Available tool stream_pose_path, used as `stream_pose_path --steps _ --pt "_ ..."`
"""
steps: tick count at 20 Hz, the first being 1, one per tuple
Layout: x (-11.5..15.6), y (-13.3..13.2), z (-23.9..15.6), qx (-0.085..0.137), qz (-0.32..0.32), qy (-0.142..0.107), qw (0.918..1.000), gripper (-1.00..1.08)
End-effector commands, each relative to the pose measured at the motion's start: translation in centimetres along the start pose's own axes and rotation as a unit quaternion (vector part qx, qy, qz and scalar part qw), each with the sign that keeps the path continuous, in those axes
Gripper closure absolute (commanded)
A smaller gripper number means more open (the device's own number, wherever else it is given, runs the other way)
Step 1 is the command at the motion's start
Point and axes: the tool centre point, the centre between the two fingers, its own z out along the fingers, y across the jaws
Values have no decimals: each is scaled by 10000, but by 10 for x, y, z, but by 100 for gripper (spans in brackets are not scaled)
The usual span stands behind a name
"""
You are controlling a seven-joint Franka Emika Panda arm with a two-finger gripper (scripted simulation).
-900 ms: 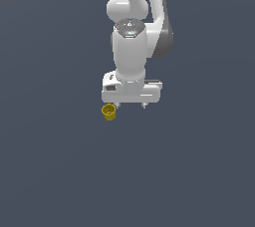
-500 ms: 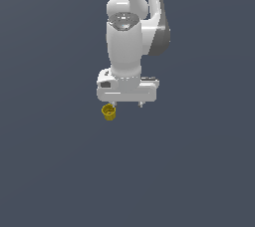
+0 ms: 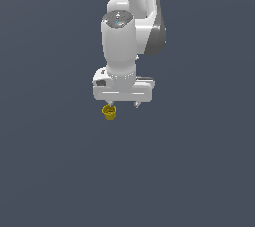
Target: Pick up the object and move it to a goal position.
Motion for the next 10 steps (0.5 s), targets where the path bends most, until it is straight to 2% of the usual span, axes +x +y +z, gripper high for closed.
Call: stream_pose_path --steps 1,6,10 --pt "-4 7 8 -11 140 -36 9999 -92" --pt "-21 29 37 -59 649 -153 9978 -92" --pt "-44 54 67 -130 1228 -279 9919 -92"
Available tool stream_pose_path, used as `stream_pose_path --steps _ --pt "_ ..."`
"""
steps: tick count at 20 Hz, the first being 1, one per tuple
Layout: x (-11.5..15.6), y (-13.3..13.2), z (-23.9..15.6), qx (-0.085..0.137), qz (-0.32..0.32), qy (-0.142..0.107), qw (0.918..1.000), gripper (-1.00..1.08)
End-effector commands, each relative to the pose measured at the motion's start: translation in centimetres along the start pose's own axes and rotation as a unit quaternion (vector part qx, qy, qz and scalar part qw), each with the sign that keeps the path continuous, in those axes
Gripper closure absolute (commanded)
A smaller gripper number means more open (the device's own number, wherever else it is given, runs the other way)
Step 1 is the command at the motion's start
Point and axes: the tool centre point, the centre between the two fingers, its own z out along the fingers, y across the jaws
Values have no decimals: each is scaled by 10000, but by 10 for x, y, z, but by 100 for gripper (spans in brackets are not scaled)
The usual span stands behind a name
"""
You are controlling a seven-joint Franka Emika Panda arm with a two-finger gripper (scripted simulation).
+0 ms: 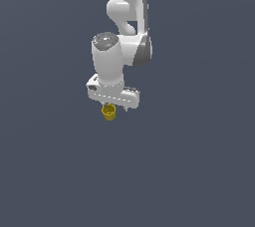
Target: Pick up the object and move it to a goal position.
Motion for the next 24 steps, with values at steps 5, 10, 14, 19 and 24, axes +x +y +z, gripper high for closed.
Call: stream_pose_path --steps 5,10,14,19,24 --pt "-24 38 40 -113 773 -158 9968 -92" --pt "-33 51 52 -158 1034 -208 9943 -92" --pt "-33 51 53 -158 1025 -212 9944 -92" --pt "-34 51 64 -159 1032 -212 9943 -92" --pt "-36 53 89 -163 1051 -212 9941 -92"
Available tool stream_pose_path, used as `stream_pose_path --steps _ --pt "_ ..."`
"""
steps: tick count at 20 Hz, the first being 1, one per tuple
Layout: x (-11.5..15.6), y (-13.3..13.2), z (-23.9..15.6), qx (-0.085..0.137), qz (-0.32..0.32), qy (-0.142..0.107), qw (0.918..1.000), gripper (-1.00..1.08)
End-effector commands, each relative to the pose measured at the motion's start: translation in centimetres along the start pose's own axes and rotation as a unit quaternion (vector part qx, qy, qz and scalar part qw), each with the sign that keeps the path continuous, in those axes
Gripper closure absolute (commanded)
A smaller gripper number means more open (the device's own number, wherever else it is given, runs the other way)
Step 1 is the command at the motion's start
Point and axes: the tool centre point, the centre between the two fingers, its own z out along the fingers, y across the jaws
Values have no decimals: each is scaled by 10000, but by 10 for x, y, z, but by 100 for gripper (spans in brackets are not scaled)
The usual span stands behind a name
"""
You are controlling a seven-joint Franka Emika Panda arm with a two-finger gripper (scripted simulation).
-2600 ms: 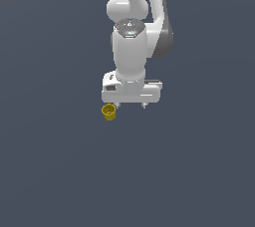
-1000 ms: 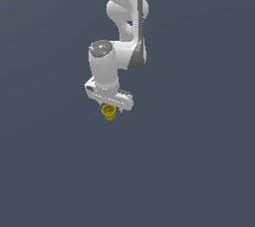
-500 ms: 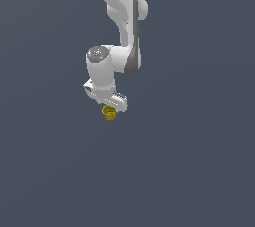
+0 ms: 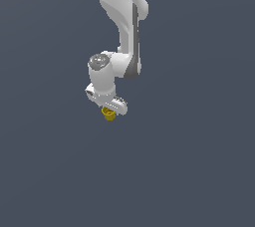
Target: Pick up the object and move it to a goal position.
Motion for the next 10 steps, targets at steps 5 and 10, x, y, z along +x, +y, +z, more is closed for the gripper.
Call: stream_pose_path --steps 5,10 --pt "0 0 21 -1 13 -1 10000 -92" --pt "0 0 22 -1 13 -1 10000 108"
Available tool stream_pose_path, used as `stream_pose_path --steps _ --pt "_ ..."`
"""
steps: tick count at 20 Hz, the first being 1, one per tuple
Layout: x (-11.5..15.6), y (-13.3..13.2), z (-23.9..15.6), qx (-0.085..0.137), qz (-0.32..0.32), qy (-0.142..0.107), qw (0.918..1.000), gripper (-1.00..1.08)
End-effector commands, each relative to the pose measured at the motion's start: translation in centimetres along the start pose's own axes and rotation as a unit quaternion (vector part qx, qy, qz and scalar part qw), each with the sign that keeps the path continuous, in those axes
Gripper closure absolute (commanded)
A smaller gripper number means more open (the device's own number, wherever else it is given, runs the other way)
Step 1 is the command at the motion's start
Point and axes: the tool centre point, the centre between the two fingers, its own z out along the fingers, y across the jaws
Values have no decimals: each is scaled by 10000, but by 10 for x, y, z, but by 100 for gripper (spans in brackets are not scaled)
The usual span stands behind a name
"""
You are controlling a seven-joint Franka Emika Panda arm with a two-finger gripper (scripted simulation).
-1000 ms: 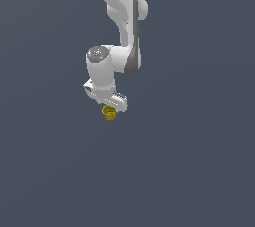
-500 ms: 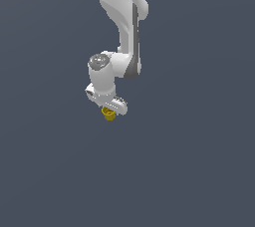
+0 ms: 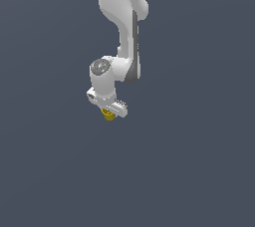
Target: Pick up the object and move it to a goal position.
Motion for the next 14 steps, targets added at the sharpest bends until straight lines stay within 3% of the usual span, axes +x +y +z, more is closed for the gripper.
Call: stream_pose_path --steps 1,14 --pt "0 0 1 -2 4 1 10000 108" --pt "3 -3 -10 3 0 2 10000 108"
